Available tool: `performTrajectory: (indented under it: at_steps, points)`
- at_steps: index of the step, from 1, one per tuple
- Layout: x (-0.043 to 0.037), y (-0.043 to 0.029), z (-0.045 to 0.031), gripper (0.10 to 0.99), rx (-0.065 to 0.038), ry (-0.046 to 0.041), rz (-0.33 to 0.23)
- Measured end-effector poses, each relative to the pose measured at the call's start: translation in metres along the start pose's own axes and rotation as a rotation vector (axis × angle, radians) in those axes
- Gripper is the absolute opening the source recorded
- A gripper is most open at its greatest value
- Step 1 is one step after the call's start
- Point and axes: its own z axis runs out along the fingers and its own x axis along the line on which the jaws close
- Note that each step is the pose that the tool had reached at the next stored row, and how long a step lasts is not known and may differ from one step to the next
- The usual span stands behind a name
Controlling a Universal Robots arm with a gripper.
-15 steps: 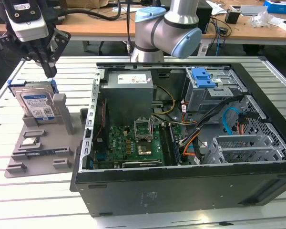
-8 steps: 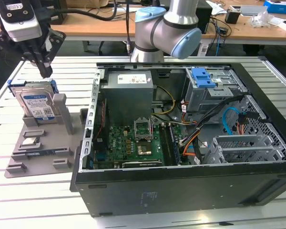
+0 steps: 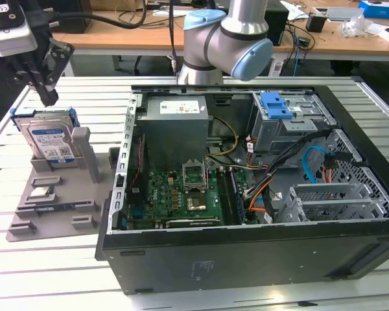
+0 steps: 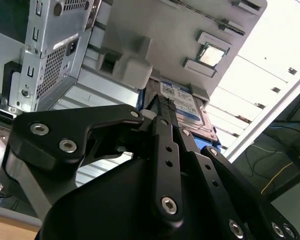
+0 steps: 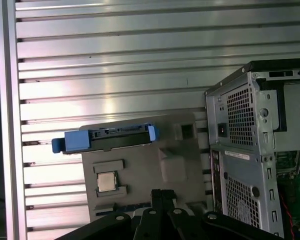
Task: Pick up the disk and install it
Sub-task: 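Reach for the disk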
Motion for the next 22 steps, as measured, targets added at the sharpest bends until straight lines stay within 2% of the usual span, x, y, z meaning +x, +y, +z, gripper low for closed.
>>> performTrajectory:
  at_steps: [22]
  points:
    - [0.0440, -0.0033, -0.0008, 0.106, 0.000, 0.0000, 0.000]
